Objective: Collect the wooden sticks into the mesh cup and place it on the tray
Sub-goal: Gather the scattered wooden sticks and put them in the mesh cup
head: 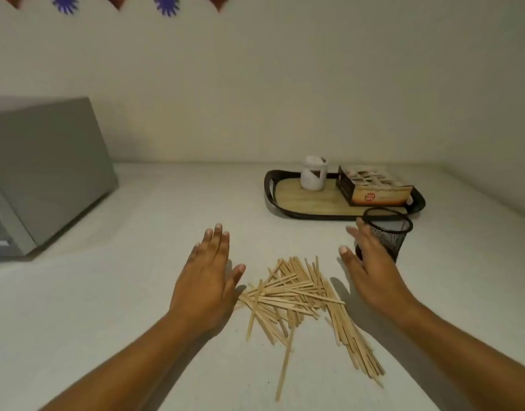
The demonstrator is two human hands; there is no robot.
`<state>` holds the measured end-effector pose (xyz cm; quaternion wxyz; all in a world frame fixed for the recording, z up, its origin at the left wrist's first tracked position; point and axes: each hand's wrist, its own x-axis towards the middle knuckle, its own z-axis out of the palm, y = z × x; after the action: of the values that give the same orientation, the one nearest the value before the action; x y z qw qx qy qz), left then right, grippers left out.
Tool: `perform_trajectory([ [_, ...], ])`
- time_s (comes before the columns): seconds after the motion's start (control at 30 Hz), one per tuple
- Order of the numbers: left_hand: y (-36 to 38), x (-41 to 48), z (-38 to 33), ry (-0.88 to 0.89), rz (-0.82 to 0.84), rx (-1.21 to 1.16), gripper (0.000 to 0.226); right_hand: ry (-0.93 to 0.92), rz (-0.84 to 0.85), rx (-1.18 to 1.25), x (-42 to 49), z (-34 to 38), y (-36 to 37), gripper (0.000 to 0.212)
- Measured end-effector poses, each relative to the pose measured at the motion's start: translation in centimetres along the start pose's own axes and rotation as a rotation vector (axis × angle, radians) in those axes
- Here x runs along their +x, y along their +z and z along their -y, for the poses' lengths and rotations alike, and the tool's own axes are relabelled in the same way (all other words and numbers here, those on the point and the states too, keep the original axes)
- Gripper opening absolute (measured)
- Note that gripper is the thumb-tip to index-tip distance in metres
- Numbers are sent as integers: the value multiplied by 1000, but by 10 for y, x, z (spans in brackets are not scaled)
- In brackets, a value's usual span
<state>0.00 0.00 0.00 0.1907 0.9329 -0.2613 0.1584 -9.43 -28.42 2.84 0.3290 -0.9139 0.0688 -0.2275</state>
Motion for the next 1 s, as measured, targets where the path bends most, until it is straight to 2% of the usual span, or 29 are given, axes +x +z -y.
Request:
perform_trajectory([
  [0.1, 13, -11, 3, -67, 123, -41, 74, 174, 47, 93, -23, -15, 11, 52],
  [0.2, 17, -12, 5, -113, 210, -103, 72, 235, 57, 100, -31, -23, 16, 51],
  [0.3, 17, -13, 7, -106, 229, -73, 71, 276, 55, 130, -24, -19, 11, 45],
  [0.43, 17, -17, 8, -105, 205, -86, 72, 297, 64, 29, -28, -14, 8, 36],
  [0.6, 16, -18, 7, -106, 204, -83, 77, 306, 226, -202, -37, -3, 8, 60],
  [0.67, 15, -18, 6, -107, 208, -82, 79, 305, 246, -240, -40, 1, 11, 61],
  [0.9, 13, -20, 5, -125, 200, -122, 72, 324, 209, -221, -42, 1, 6, 25],
  [0.97, 11, -21, 3, -148, 149, -171, 63, 318, 192, -210, -42, 1, 3, 14],
  [1.0, 9, -21, 1, -156, 104, -205, 58, 311, 180, -200, -42, 1, 1, 17],
])
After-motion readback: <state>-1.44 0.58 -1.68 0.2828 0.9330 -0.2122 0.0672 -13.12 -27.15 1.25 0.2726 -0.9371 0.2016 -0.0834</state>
